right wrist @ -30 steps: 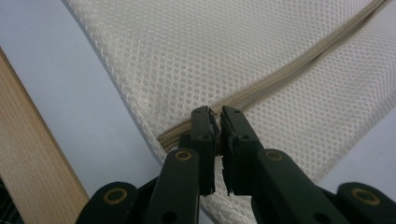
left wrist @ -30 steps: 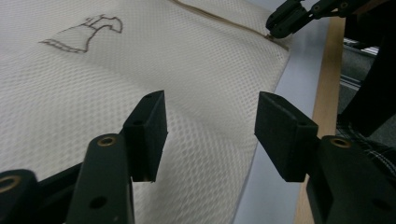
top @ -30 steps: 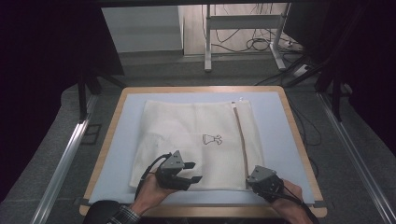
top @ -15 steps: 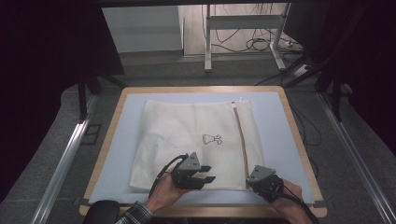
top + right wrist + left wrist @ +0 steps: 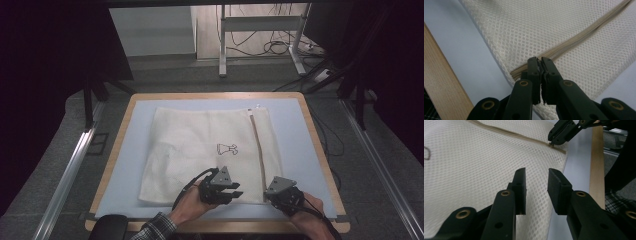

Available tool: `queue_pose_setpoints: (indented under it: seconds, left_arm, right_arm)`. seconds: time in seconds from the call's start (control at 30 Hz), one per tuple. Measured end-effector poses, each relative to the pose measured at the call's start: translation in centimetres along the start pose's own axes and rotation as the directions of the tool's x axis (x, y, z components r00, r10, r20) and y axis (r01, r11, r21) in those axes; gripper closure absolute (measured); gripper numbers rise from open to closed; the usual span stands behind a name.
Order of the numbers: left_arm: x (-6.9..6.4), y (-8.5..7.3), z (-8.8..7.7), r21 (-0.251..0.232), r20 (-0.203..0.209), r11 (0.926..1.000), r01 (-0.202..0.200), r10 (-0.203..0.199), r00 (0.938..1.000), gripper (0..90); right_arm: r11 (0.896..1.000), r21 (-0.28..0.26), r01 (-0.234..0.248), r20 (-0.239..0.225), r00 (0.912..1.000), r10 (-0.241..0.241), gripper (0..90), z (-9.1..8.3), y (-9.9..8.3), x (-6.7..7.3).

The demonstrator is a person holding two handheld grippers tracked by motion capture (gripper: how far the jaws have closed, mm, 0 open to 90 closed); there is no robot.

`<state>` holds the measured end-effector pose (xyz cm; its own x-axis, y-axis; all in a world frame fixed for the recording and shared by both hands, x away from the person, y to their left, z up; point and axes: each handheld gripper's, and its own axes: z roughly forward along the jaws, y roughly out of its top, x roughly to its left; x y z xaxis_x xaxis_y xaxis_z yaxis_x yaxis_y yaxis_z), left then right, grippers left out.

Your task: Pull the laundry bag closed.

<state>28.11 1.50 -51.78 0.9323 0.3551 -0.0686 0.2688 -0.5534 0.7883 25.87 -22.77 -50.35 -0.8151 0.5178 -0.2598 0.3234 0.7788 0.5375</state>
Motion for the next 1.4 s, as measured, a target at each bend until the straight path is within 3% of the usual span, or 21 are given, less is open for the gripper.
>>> queue_pose_setpoints:
  seconds: [0.23,0.5,0.83,0.93,1.07,1.17,1.27,1.4]
  left_arm:
    - [0.0,0.7,1.3,-0.007,0.044,1.0000,0.006,-0.006,0.9990,79.1]
    - [-0.4,1.1,3.0,0.011,0.077,0.9999,-0.007,0.006,0.9970,85.1]
    - [-1.2,1.5,4.3,0.007,0.081,0.9999,-0.008,0.007,0.9967,84.3]
    - [-1.4,1.6,4.8,0.032,0.081,0.9989,-0.034,0.031,0.9962,82.4]
    - [-1.8,1.6,5.4,0.033,0.070,0.9989,-0.032,0.030,0.9971,81.8]
    - [-1.8,1.5,5.5,0.031,0.075,0.9993,-0.019,0.017,0.9970,82.4]
    - [-2.0,1.5,5.5,0.036,0.066,0.9985,-0.042,0.040,0.9970,85.9]
    - [-2.2,1.5,5.5,0.033,0.056,0.9986,-0.042,0.040,0.9977,88.3]
  right_arm:
    - [1.000,0.000,-0.003,0.000,1.0000,0.003,85.1,0.0,0.0,0.0]
    - [1.000,0.003,-0.001,0.003,1.0000,0.001,85.1,-0.1,-0.1,0.0]
    - [1.000,0.011,-0.008,0.002,1.0000,0.008,85.3,0.0,-0.1,0.0]
    - [1.000,0.012,-0.010,0.001,1.0000,0.010,85.3,0.0,-0.1,0.0]
    - [1.000,0.011,-0.010,0.001,1.0000,0.010,85.3,0.0,-0.1,0.0]
    - [1.000,0.011,-0.001,0.002,1.0000,0.001,85.3,0.0,-0.1,0.0]
    - [1.000,0.011,0.003,0.002,1.0000,-0.003,85.2,0.0,0.0,0.0]
    - [1.000,0.008,0.010,0.003,0.9999,-0.010,85.2,0.0,0.0,0.0]
